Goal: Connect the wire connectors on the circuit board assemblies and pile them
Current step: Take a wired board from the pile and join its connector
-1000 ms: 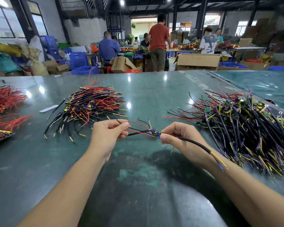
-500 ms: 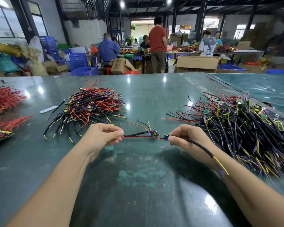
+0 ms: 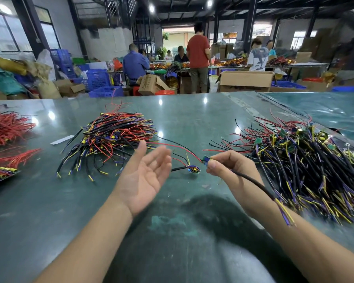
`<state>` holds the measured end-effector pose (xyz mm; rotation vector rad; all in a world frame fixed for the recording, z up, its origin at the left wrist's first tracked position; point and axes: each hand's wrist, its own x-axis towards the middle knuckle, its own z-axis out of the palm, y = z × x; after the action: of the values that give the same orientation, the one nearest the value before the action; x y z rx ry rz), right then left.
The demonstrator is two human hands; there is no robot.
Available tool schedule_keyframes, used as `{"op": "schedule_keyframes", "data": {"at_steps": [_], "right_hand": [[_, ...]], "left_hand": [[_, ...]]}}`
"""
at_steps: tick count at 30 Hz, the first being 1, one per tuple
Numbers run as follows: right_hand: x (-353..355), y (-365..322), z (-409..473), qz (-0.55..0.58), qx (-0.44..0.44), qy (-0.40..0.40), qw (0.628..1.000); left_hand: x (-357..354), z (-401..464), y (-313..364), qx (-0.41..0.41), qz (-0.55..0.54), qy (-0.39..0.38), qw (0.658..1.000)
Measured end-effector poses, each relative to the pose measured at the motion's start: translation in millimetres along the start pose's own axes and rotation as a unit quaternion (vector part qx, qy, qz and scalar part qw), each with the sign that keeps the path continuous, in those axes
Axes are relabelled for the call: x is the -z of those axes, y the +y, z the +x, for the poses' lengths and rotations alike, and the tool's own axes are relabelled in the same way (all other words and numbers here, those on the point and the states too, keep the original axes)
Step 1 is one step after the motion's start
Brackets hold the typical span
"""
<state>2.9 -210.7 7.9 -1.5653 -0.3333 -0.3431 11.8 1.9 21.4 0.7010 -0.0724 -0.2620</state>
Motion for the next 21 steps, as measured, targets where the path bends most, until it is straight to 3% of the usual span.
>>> {"op": "schedule_keyframes", "data": {"at_steps": [3,5,7,11,21], "right_hand": [[-10,4,-5,0.023,-0.012,-0.021,0.999],[-13,7,-8,0.007,-0.019,-0.05,0.999],[-13,9,-10,0.006,-0.022,-0.067,0.997],[-12,7,-9,0.008,-0.022,-0.072,0.997],[-12,8,-10,0.011,-0.029,-0.067,0.997]], "left_hand": [[-9,-4,-20,0.033,0.188,-0.045,0.981],[-12,-4,-31,-0.024,0.347,-0.018,0.937],[-13,-2,-36,-0.074,0.417,0.016,0.906],[-13,-2,-36,-0.108,0.444,0.037,0.889],[-10,-5,-31,-0.135,0.451,0.002,0.882]]}}
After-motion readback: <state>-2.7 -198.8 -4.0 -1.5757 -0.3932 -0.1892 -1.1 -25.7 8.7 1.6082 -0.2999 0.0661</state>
